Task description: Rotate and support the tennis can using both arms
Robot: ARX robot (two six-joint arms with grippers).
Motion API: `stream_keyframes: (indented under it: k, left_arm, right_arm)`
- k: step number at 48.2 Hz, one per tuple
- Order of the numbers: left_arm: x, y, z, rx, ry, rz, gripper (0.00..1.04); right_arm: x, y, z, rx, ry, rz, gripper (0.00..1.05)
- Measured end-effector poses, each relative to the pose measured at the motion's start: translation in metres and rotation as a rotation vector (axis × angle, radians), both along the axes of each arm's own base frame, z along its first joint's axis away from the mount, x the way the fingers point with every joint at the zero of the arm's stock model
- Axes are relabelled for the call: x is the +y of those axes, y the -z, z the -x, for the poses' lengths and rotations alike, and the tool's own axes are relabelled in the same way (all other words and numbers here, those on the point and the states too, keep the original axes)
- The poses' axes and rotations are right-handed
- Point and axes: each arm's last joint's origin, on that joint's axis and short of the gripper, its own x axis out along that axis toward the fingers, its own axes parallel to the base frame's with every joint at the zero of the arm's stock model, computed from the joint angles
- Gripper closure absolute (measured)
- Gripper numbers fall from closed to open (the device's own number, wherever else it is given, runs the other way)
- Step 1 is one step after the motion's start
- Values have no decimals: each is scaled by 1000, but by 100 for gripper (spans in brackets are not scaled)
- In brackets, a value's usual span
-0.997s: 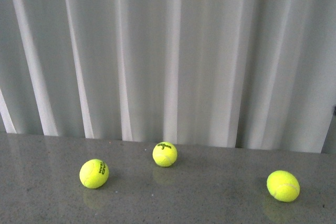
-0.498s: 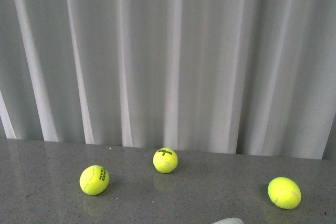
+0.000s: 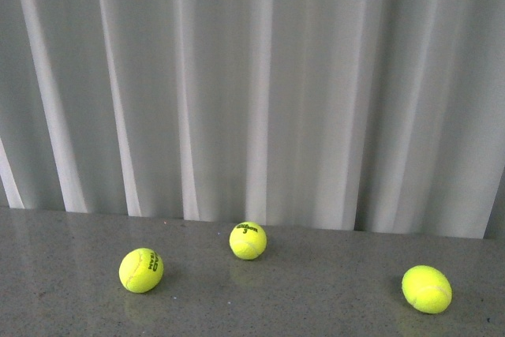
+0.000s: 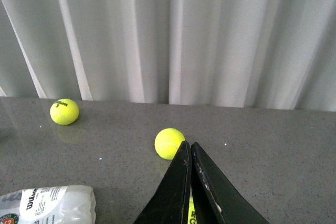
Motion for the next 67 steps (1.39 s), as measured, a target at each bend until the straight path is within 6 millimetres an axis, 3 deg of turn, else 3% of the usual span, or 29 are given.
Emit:
stream_keyframes:
  k: [14,67]
  left_arm:
    - [0,0,0,0,0,0,7]
    - [0,0,0,-1,0,0,7]
  right_arm:
    - [0,11,11,-9,0,0,101]
    - [0,13,42,-11,-1,0,101]
